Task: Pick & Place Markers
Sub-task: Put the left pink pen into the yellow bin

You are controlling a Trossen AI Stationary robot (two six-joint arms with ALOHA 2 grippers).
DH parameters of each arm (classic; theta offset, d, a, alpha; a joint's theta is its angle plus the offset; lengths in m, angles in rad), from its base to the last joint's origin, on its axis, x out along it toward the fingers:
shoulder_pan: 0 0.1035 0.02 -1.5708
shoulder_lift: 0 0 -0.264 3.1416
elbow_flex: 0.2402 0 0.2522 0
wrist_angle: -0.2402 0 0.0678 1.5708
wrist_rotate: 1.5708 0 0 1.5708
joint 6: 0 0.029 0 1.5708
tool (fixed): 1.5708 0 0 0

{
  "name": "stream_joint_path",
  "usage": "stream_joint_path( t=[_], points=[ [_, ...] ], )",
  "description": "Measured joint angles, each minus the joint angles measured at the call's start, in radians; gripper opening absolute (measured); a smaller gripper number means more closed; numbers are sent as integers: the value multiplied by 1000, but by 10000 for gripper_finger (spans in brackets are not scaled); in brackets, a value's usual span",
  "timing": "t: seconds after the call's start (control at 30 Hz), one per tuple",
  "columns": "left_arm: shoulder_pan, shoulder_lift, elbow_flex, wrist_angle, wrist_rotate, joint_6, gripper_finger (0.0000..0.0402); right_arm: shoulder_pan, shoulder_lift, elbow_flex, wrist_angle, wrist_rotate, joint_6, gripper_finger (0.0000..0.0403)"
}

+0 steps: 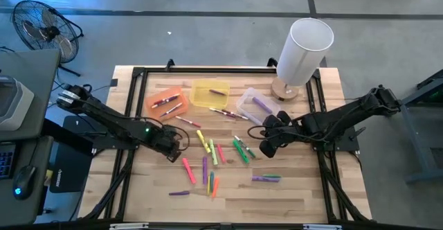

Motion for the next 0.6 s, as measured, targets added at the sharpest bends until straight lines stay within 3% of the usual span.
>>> stream_joint_path(
  t=[0.17,0.3,0.47,0.6],
  points=[
    [76,-1,156,-6,-78,217,25,0,0,0,4,0,3,1],
    [198,-1,295,-2,-114,479,25,0,0,0,19,3,5,2],
    [400,43,446,14,-91,807,25,0,0,0,60,8,6,1],
    [550,144,553,27,-7,1031,25,0,0,0,88,19,23,1]
  ],
)
